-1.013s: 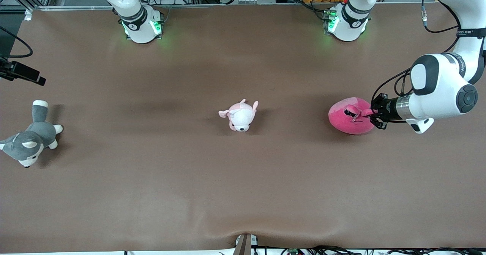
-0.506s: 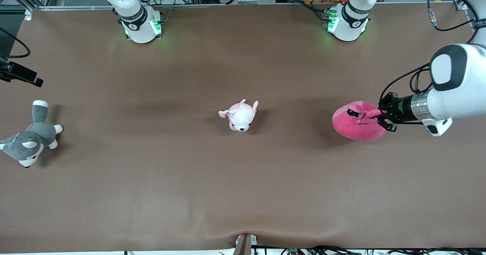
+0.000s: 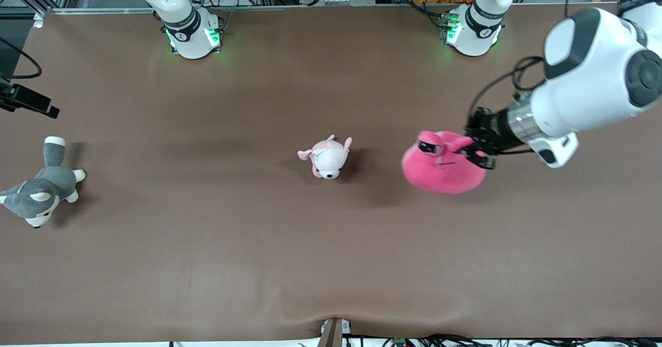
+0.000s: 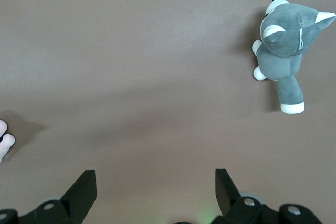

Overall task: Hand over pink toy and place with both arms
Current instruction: 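Lift the pink toy with the left gripper and carry it toward the middle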

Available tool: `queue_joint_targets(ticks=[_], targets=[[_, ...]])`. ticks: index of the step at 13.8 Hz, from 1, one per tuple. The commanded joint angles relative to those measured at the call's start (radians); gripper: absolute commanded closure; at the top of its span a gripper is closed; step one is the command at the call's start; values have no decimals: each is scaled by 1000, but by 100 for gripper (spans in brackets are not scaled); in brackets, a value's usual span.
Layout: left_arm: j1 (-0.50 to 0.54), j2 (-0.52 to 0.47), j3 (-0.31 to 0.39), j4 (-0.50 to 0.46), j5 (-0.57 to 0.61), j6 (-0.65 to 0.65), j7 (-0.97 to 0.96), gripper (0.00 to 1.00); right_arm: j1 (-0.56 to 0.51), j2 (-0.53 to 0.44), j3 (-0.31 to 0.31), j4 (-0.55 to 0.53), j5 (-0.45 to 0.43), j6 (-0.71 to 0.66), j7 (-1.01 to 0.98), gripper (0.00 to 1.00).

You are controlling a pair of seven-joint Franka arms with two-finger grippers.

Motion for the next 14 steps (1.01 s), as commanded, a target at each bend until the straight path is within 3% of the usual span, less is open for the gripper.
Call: queue_joint_targets(ticks=[1,6,11,14], targets=[[-56,20,2,89,-50,-28,-80,100,46,1,0,9,3,-7,0,0],[-283,97,8,198,-59,174,-446,100,78,9,0,9,7,-10,3,0],[-451,147,13,214,-58,461,-684,100,76,44,0,3,51,-76,-26,0],[-496,180,3,220,-61,545,-736,100,177,58,0,3,68,-83,-22,0]])
